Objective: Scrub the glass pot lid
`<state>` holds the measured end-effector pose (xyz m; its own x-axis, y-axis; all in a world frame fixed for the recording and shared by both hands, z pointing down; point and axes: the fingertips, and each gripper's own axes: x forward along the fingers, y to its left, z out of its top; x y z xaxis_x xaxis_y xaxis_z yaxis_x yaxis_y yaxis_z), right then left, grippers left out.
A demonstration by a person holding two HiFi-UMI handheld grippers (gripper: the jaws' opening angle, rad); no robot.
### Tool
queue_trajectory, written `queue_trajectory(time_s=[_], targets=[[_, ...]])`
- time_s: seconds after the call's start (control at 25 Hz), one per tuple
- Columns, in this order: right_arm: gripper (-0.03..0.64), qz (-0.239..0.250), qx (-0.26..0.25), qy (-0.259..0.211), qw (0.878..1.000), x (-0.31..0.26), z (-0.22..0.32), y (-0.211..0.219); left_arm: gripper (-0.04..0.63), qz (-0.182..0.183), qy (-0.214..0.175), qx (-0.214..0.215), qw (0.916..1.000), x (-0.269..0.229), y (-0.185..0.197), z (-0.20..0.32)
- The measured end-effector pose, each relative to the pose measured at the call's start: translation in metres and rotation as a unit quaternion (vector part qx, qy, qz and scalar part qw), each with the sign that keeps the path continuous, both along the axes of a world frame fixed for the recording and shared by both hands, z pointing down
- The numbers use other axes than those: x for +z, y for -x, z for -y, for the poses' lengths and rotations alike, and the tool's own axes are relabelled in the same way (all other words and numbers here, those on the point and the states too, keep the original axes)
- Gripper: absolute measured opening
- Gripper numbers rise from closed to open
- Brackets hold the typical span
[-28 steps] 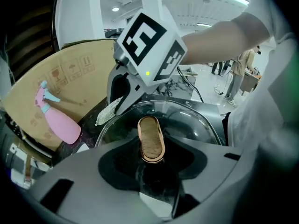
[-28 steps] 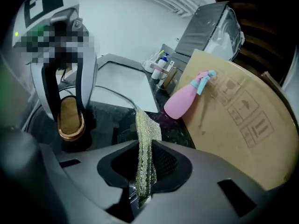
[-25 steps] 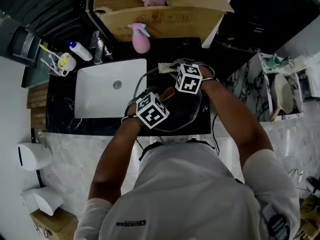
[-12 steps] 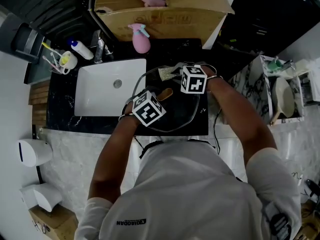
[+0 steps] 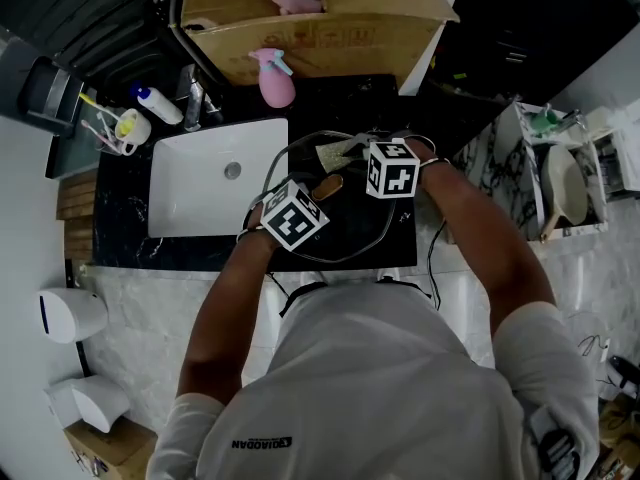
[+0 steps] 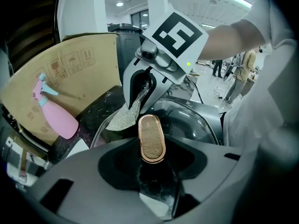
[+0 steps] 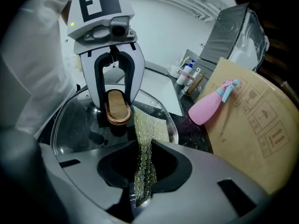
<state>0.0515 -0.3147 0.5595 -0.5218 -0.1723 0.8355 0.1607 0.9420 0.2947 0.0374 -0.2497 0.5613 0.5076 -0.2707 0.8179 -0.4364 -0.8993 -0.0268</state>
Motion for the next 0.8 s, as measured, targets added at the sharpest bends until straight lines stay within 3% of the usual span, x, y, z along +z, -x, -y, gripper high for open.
queue_trajectory(time_s=[0.44, 0.8], targets=[[0.089, 0.013, 0.037, 0.001, 0.999, -0.002, -0.019, -0.026, 0.181, 0.001, 0.003, 0.001, 1.0, 0.0, -0.001, 0.0], [0.089, 0.02, 0.097, 0.001, 0.995, -0.002, -0.036, -0.034, 0.183, -0.002, 0.01, 0.005, 0.9999, 0.0, -0.001, -0.001]])
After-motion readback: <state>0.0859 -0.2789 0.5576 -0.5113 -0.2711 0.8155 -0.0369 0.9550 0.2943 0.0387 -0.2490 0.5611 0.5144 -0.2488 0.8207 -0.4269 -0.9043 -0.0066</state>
